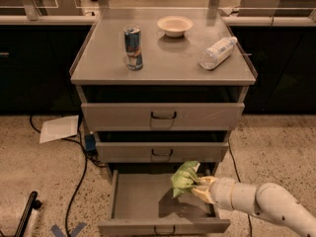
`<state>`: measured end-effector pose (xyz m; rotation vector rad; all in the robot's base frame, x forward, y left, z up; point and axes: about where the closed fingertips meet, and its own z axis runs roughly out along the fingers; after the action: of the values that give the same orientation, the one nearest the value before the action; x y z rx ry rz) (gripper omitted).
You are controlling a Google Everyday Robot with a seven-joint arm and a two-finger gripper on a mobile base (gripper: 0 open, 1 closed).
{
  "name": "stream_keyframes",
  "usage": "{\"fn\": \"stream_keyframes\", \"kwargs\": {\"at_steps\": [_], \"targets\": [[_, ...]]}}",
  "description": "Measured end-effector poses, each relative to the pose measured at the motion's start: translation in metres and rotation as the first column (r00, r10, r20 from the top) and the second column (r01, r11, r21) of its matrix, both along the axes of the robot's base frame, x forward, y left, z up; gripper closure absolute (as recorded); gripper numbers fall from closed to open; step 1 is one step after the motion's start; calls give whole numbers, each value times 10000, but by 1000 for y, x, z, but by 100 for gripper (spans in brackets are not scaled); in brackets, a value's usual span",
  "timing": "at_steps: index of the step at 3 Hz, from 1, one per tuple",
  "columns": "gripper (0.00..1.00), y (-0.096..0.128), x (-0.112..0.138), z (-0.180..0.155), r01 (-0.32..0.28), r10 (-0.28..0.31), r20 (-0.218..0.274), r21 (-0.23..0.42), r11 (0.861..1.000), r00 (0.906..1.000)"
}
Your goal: Pick green jalapeno chip bag from bottom drawer and place on counter
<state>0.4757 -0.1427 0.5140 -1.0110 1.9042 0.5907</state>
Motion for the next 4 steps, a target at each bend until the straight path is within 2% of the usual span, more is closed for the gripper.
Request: {"fn": "stream_keyframes", "kwargs": {"at_steps": [1, 2, 3, 4], "targets": [[100, 7, 2, 30, -236, 241, 721, -68, 9997, 9971], [100, 13, 1, 102, -331, 481, 2301, -686, 9971, 9720], [100, 13, 3, 182, -91, 594, 3686, -1368, 9906, 9277], [100, 17, 2, 258, 273, 746, 4965, -1948, 9805, 8648]]}}
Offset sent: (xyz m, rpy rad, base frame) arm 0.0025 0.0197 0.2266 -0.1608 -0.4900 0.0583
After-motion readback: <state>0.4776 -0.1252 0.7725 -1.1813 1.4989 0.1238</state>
